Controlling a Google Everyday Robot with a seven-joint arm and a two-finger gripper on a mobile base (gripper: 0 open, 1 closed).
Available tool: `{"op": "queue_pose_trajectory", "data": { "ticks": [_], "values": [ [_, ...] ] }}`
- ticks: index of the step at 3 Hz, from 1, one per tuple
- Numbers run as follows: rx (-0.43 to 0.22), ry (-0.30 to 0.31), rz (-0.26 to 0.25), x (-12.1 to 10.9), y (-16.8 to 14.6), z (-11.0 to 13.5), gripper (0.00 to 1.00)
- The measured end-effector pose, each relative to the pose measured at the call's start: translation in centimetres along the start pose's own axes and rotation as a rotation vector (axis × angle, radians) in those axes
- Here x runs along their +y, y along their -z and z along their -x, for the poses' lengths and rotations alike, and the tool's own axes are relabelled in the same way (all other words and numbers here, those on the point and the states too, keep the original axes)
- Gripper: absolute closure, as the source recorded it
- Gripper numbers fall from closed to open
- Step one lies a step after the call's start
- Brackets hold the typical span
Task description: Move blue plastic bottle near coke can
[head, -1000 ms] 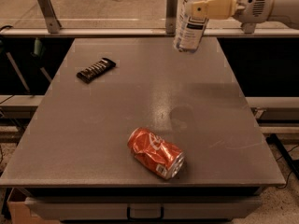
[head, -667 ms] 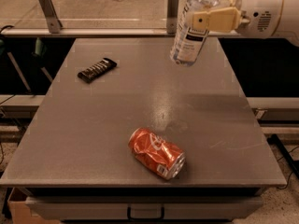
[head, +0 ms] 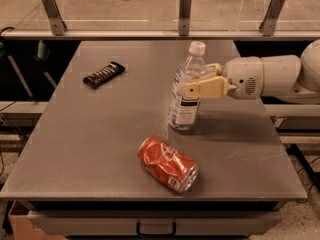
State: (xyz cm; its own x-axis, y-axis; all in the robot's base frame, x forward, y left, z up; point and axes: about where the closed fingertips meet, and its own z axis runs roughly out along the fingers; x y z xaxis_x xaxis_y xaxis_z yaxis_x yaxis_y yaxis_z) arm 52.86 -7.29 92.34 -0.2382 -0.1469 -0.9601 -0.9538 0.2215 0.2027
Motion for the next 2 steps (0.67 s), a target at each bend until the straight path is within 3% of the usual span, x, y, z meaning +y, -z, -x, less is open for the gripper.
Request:
{"op": "queue_pose_trajectory", "data": {
  "ticks": [1, 2],
  "values": [
    [0.023, -0.009, 0.026, 0.44, -0.82, -1.14, 1.0],
    [0.023, -0.009, 0.026, 0.62, -0.66, -0.35, 1.0]
  ]
}}
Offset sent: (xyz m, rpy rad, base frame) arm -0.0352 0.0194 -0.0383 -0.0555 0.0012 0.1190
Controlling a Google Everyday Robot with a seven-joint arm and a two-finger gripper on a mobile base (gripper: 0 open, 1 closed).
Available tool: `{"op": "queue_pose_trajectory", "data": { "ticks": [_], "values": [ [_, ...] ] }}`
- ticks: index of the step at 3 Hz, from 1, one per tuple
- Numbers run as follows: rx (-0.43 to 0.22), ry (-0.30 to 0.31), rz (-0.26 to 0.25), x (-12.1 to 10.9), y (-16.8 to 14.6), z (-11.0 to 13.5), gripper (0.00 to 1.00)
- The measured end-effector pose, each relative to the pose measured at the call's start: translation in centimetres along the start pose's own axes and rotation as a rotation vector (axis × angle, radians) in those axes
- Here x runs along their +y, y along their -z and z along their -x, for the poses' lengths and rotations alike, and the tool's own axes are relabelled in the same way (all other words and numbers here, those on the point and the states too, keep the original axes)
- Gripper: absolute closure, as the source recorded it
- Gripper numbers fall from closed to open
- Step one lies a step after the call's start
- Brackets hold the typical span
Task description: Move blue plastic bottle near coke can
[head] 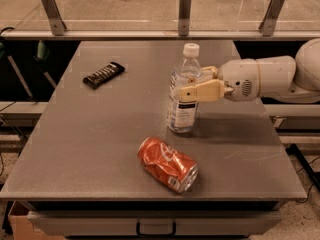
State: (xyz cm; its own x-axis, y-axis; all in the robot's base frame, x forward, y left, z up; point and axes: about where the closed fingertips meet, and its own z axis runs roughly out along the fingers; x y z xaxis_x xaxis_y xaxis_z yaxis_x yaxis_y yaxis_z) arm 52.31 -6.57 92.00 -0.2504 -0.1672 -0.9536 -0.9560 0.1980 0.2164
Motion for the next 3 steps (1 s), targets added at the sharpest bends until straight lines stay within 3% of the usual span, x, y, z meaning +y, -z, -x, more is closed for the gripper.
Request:
{"op": "queue_pose_trajectory", "data": {
  "ticks": [1, 2, 3],
  "values": [
    [0.0, 0.0, 0.0, 0.0, 0.0, 0.2, 0.83],
    [0.006, 0.04, 0.02, 1.3, 0.0, -0.4, 0.59],
    [0.006, 0.04, 0.02, 1.3, 0.0, -0.3, 0.36]
  ]
}}
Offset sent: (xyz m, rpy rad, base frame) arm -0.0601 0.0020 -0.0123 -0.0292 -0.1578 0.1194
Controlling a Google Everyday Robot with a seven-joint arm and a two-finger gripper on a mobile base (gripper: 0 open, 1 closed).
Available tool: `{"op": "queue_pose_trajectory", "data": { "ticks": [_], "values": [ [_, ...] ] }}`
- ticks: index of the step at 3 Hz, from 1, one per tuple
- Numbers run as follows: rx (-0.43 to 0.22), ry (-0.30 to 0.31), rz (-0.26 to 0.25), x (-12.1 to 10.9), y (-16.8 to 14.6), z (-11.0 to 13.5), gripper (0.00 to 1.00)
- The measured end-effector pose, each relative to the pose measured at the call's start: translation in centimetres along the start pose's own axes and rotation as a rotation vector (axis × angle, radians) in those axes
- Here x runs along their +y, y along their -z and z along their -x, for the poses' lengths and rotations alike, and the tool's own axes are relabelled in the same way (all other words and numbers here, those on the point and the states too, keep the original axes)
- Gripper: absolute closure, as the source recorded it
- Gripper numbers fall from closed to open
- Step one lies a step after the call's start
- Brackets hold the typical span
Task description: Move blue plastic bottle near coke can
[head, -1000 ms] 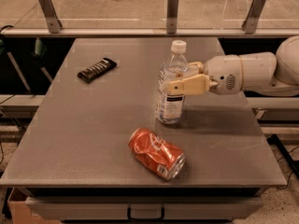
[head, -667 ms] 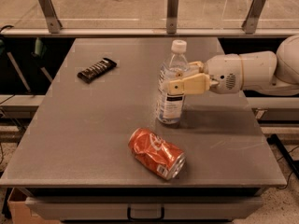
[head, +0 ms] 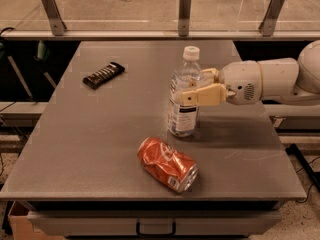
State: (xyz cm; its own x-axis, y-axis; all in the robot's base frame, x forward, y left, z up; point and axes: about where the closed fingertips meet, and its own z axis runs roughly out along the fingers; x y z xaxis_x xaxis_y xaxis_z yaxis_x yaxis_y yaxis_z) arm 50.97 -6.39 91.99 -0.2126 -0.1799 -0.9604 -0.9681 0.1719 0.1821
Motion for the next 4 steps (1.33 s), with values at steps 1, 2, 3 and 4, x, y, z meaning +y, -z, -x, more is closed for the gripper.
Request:
{"op": "queue_pose_trajectory", "data": {
  "ticks": [1, 2, 3, 4],
  "values": [
    [0.0, 0.0, 0.0, 0.0, 0.0, 0.0, 0.13],
    [0.007, 0.055, 0.017, 1.3, -0.3, -1.1, 0.0],
    [0.014, 0.112, 0.033, 2.1, -0.5, -2.3, 0.0],
    [0.018, 0.142, 0.035, 2.2, -0.6, -2.9, 0.0]
  ]
}}
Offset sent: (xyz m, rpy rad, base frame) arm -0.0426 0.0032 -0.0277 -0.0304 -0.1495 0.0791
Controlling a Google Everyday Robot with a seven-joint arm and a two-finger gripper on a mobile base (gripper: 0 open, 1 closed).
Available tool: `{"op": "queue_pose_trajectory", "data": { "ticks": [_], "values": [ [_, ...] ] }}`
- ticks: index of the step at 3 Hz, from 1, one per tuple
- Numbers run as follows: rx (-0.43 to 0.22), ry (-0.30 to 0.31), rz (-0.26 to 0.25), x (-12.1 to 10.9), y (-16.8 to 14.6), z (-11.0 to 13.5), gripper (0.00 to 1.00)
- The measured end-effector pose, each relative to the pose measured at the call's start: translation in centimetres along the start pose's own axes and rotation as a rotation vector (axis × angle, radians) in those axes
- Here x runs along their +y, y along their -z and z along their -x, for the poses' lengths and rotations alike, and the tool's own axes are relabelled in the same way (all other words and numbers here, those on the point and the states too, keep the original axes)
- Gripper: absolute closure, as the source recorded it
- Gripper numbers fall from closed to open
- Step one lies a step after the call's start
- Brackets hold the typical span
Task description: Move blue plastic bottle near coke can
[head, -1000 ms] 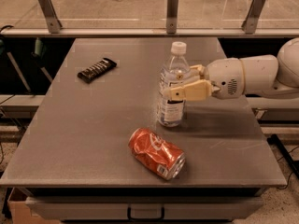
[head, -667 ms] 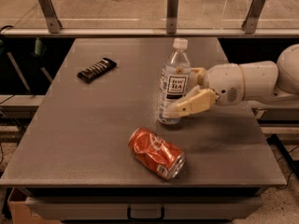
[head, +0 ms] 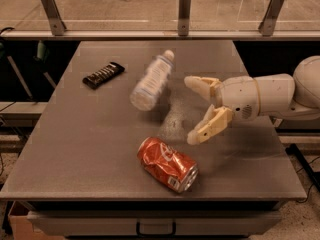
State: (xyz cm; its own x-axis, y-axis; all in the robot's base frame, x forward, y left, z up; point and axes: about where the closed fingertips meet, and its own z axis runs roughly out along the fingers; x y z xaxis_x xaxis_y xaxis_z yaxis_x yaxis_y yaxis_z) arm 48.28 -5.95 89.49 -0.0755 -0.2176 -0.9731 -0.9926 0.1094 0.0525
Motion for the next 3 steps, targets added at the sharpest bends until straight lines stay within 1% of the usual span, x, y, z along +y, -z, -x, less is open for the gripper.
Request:
{"op": "queue_pose_trajectory", "data": {
  "ticks": [1, 2, 3],
  "values": [
    [0.007, 0.016, -0.001, 0.0, 0.0, -0.3, 0.0],
    [0.031, 0.026, -0.017, -0.4, 0.4, -0.5, 0.0],
    [0.096, 0.023, -0.064, -2.5, 1.0, -0.2, 0.0]
  ]
}}
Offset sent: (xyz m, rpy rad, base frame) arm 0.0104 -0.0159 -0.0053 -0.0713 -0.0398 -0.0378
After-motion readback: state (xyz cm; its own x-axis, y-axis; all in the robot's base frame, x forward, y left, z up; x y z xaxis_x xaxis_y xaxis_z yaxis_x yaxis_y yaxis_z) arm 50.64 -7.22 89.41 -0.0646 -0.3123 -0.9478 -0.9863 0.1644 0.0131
